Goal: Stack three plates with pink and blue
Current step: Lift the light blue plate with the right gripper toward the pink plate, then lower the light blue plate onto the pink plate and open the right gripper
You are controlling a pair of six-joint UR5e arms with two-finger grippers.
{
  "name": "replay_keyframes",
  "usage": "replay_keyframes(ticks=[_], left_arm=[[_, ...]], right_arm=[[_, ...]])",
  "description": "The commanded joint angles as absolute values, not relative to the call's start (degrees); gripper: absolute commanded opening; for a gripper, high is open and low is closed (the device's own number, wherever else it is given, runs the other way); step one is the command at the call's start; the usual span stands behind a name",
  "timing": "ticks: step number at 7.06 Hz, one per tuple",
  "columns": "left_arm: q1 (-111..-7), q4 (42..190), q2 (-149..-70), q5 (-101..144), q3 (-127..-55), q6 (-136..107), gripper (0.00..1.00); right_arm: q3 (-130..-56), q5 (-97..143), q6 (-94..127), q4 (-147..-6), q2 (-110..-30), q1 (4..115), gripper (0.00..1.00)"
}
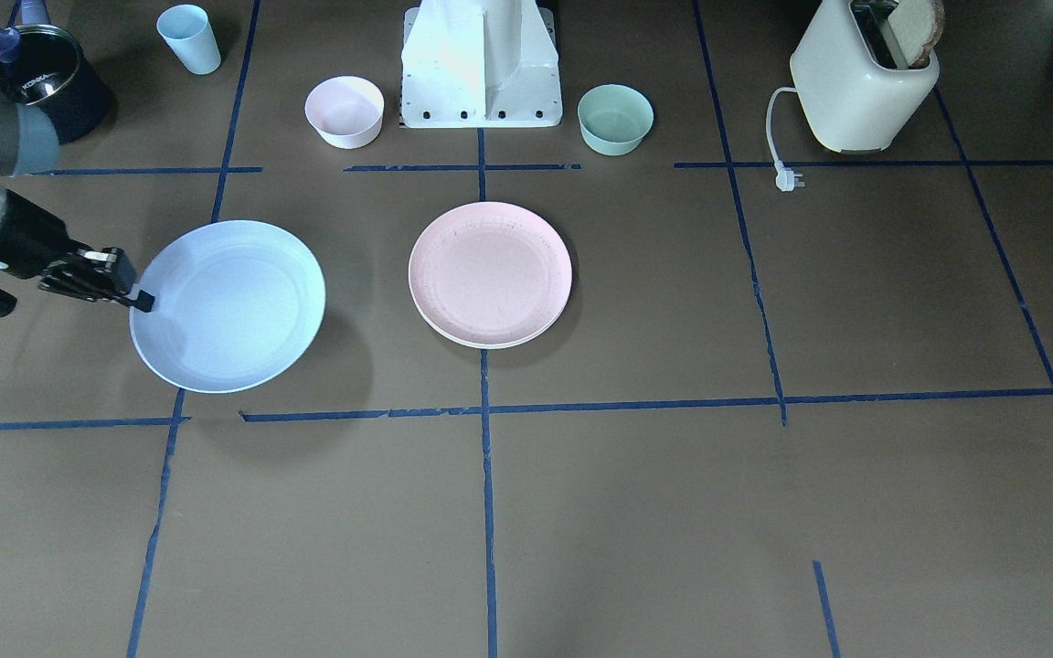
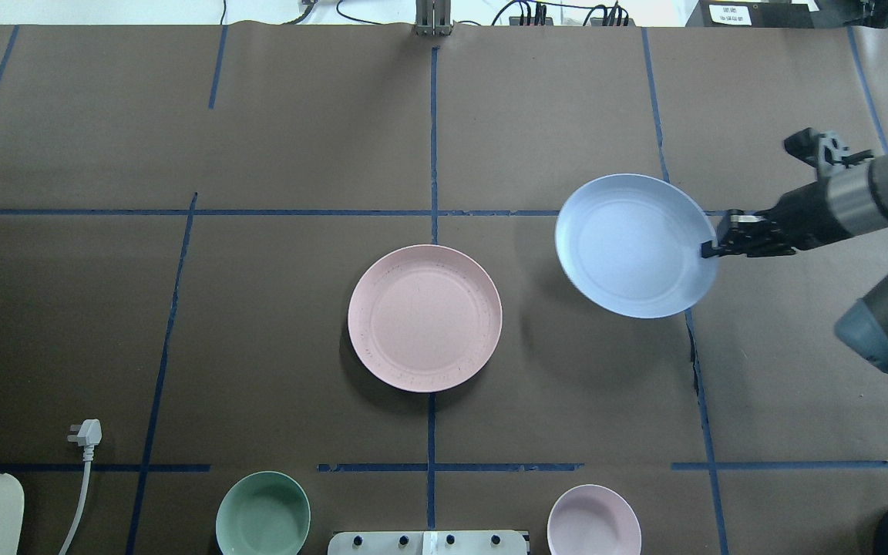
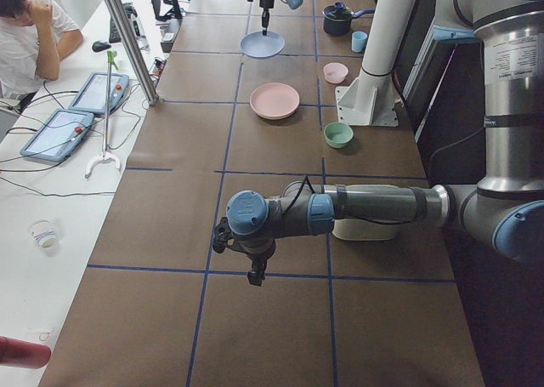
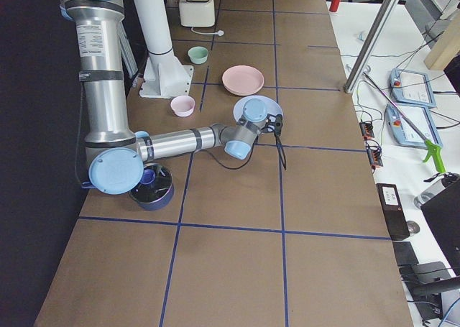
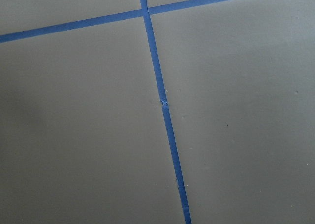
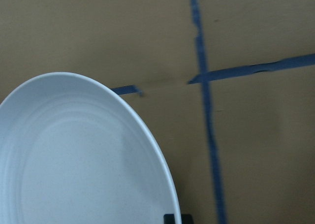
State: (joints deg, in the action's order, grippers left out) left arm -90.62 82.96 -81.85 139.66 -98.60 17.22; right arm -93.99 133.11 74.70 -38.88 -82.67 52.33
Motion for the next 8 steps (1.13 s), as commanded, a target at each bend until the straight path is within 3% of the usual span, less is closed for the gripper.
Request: replay_keyframes(ticks=[1,3,7,8], left_arm=[[-90.6,83.0,-82.0,139.7,-98.5,17.1,1.00],[-90.6,83.0,-82.2,139.7,-98.5,17.1,1.00],[-90.5,83.0,-82.4,139.7,-98.7,15.6,1.00],[-90.5,83.0,-82.4,139.7,-98.6,15.6,1.00]], right_arm=[[-102.1,122.1,80.3,-57.3,-72.7,42.7,0.00],[-102.9,111.8,84.4,-66.8,-65.4,32.7,0.00],[-101.1,105.5,84.7,-66.7,-64.7,27.2,0.01],[-101.0,105.5,84.7,-66.7,-64.6,27.1,0.08]])
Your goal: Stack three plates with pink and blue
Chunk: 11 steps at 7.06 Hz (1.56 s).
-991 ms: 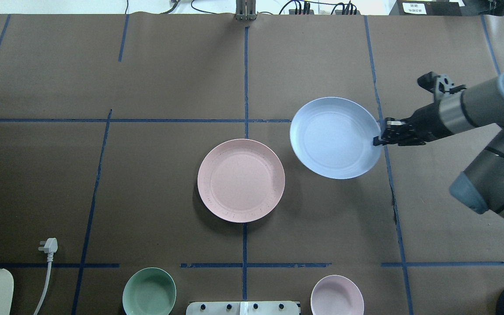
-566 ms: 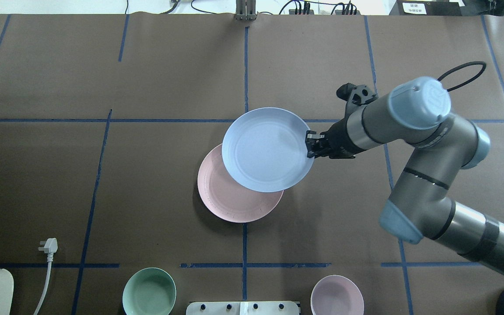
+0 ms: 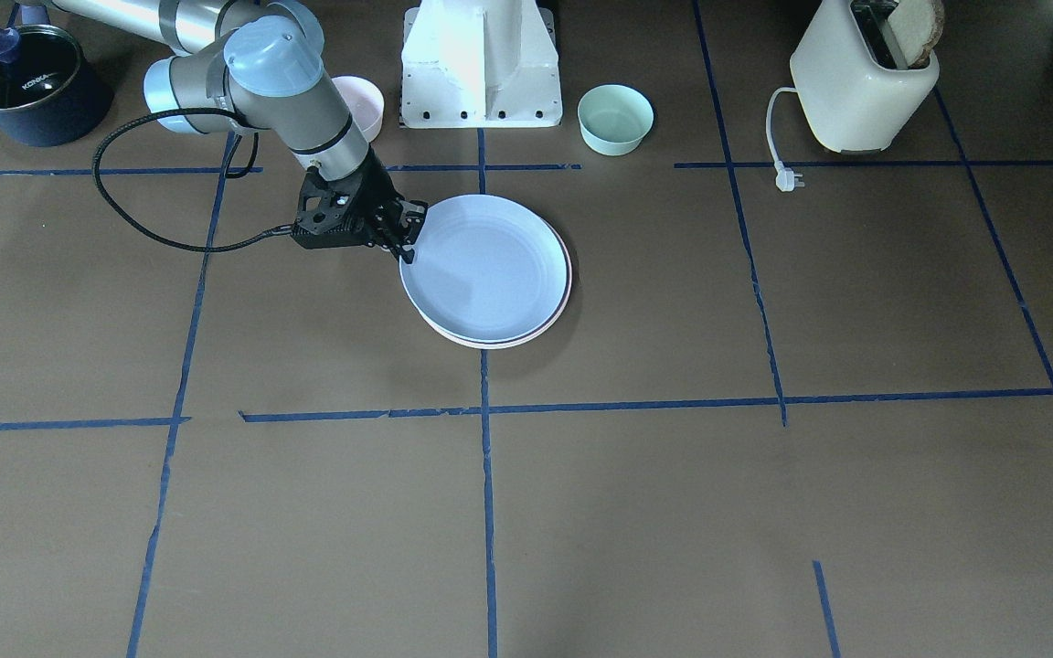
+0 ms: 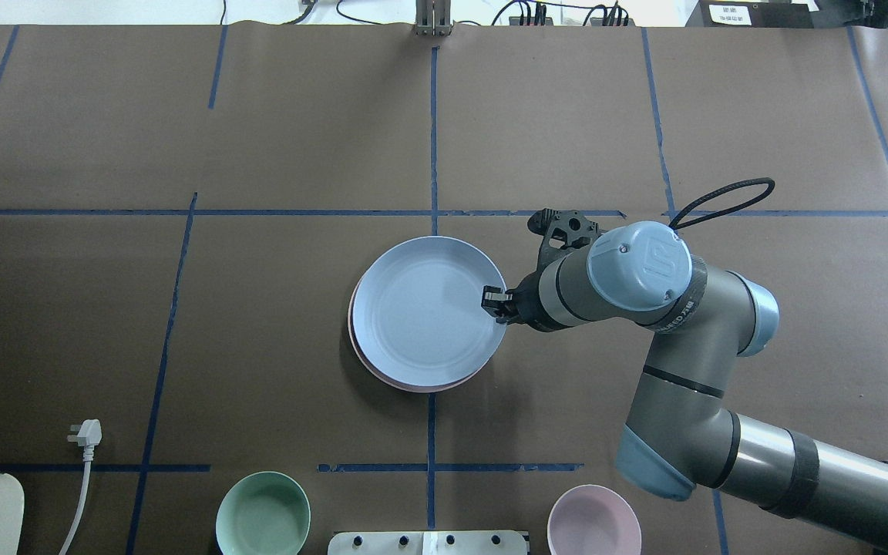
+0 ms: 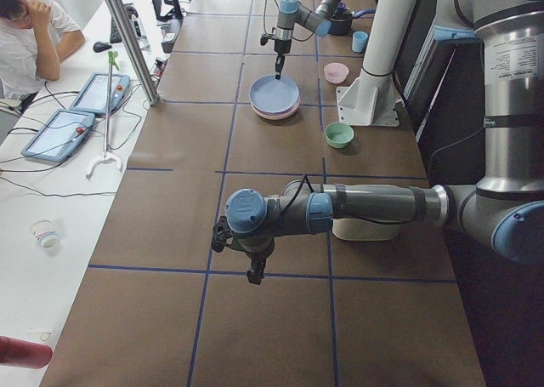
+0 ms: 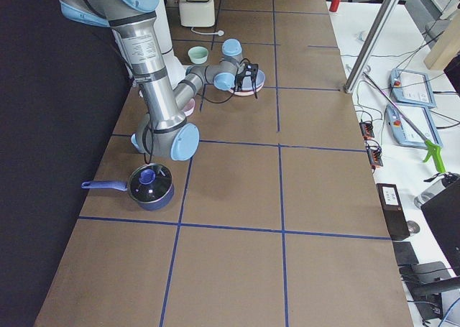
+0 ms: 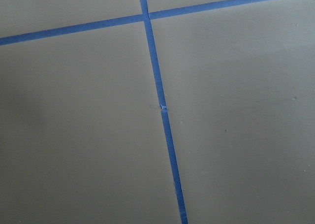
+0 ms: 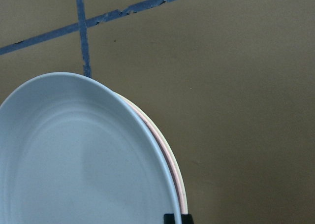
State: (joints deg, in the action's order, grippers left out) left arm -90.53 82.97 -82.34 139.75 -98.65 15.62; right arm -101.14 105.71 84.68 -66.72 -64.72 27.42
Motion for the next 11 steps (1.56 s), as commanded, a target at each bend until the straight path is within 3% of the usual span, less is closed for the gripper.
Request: replay_keyframes(ticks=[1,2,5,8,11], left_arm=[[-90.5,83.0,-82.4,139.7,-98.7,15.6,1.00],[-90.5,83.0,-82.3,139.7,-98.7,15.6,1.00],[-90.5,83.0,-82.6,139.2,-98.5,15.6,1.00],[-89.9,82.0,-83.5,135.8,-98.1,15.4,1.00],[-90.1,82.6,-81.2,135.1,-96.4,15.9,1.00]], right_arm=[[-101.0,105.5,85.7,-66.8,-64.6,27.1,0.78],[-101.2,105.4,86.5,-66.9,-64.6,27.0,1.00],[-101.7,114.5,77.9,-76.8,-63.3,35.7,1.00],[-101.3,126.6,41.5,-95.5,-65.0,55.7,1.00],[-101.2,131.7,2.2,-100.5,-79.4,75.2,1.00]])
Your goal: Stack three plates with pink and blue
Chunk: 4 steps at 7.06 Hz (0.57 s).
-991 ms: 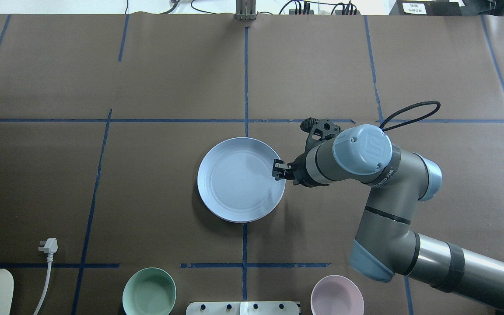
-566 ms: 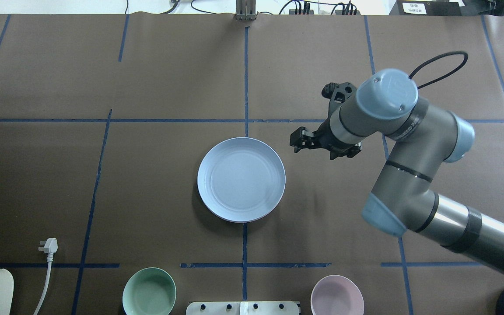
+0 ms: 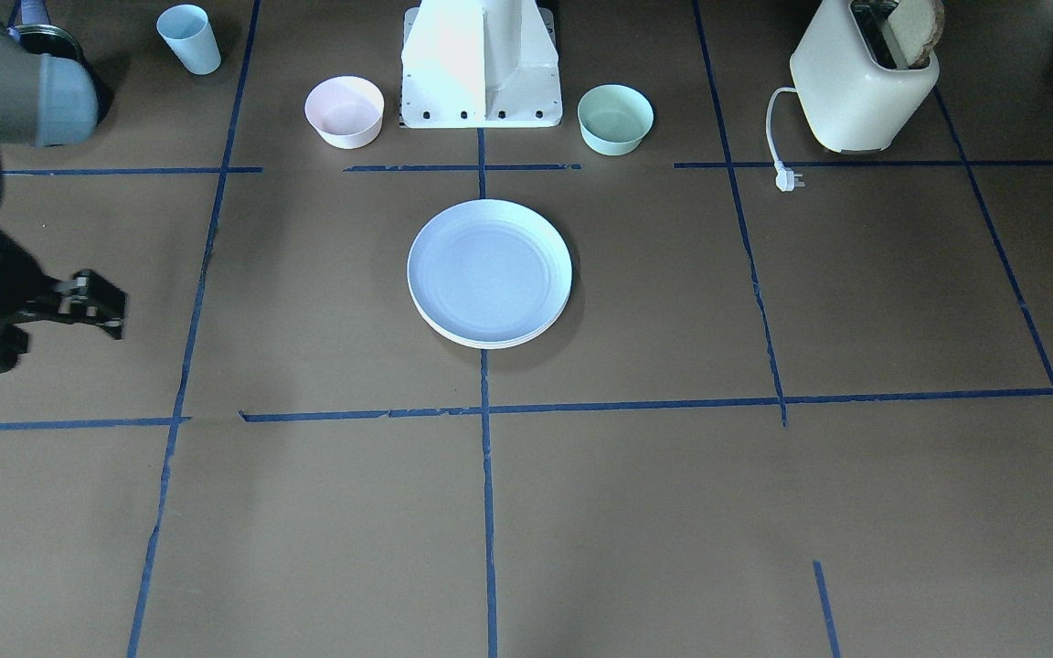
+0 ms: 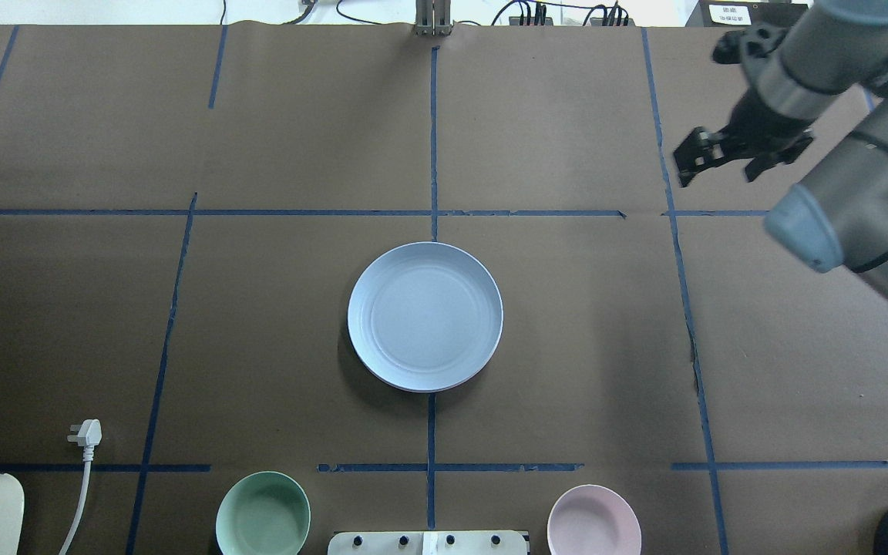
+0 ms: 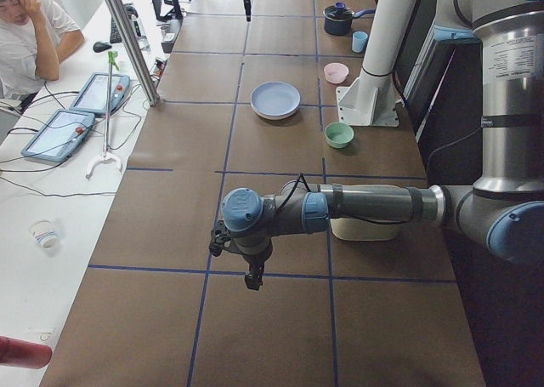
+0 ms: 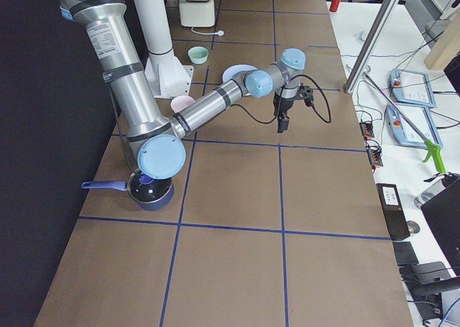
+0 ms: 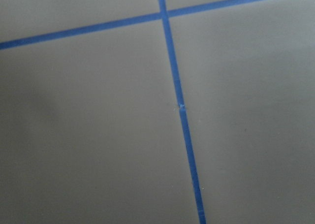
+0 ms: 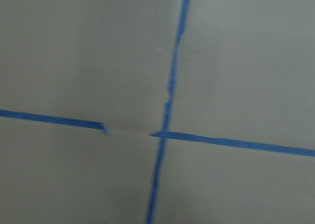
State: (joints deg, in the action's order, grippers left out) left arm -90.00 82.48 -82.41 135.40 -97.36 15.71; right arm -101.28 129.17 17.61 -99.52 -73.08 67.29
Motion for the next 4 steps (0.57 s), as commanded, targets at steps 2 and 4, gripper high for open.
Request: replay_keyframes(ticks=[2,4], left_arm=[[-90.1,82.7,-81.6,135.3,-96.1,15.3,1.00],[-90.3,82.7,-81.5,135.5,-96.9,15.5,1.00]], right_arm=[[-101.5,134.6,-15.6,-99.9,-91.2,86.2,1.00],[-101.5,133.7,-19.8,-99.7,-99.7,92.4,0.99]])
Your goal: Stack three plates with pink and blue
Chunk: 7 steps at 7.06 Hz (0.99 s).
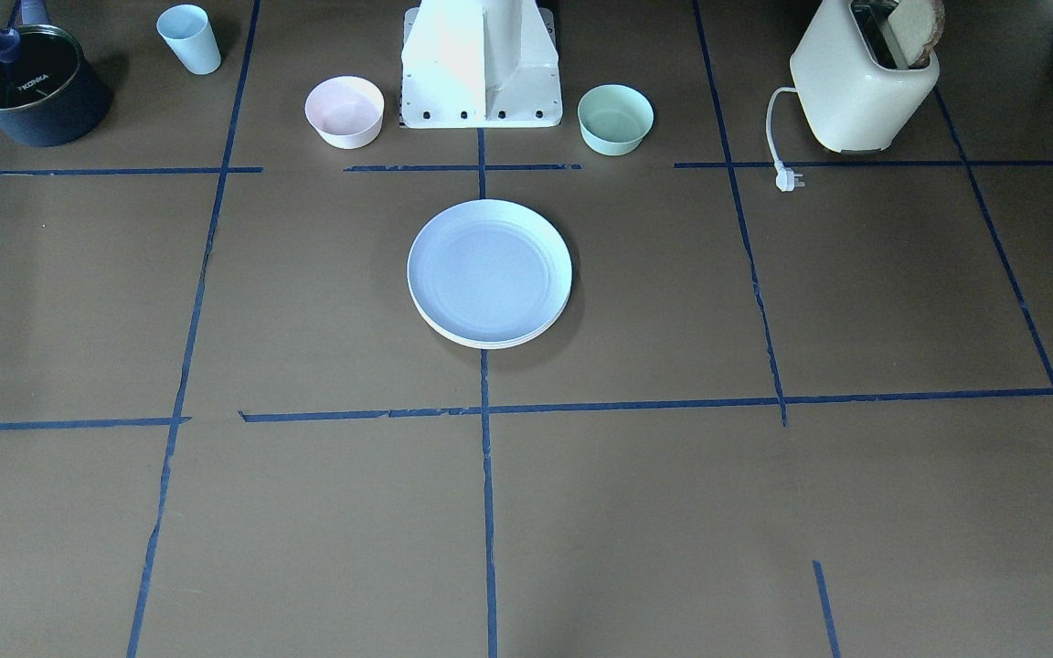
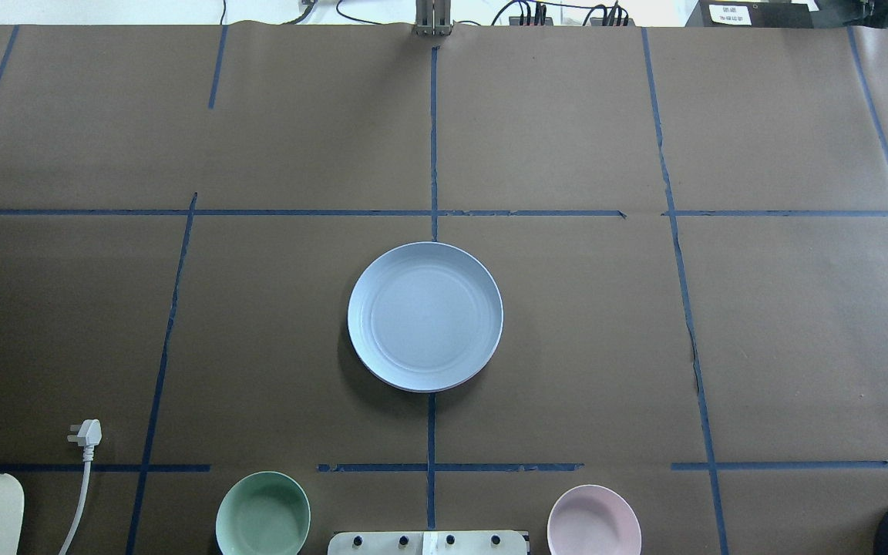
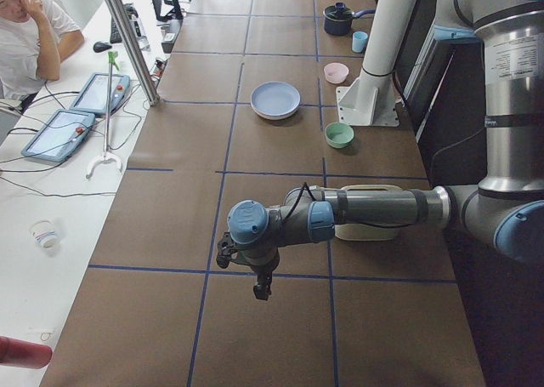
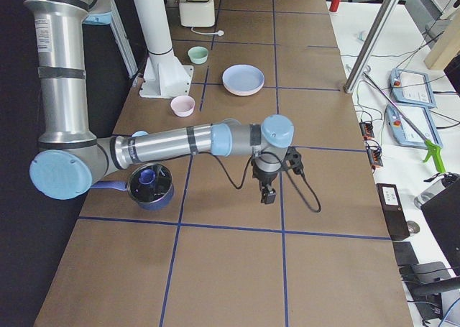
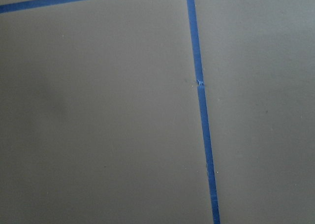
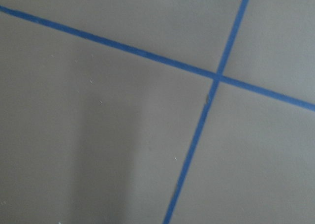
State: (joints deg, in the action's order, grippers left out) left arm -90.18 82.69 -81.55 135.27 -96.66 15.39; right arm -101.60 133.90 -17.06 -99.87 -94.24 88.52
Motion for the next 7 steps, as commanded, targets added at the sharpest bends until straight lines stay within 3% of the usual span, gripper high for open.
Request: replay_keyframes(ticks=[1,7], left_arm=[[-90.3,82.8,-81.5,135.0,-97.1,15.7,1.00],[-90.3,82.8,-80.8,135.5,-97.8,16.1,1.00]], right_arm=[[-101.8,133.6,-19.7,-99.1,-101.4,93.0,1.00],[-101.4,134.3,-19.2,-99.1,-101.9,92.9,1.00]])
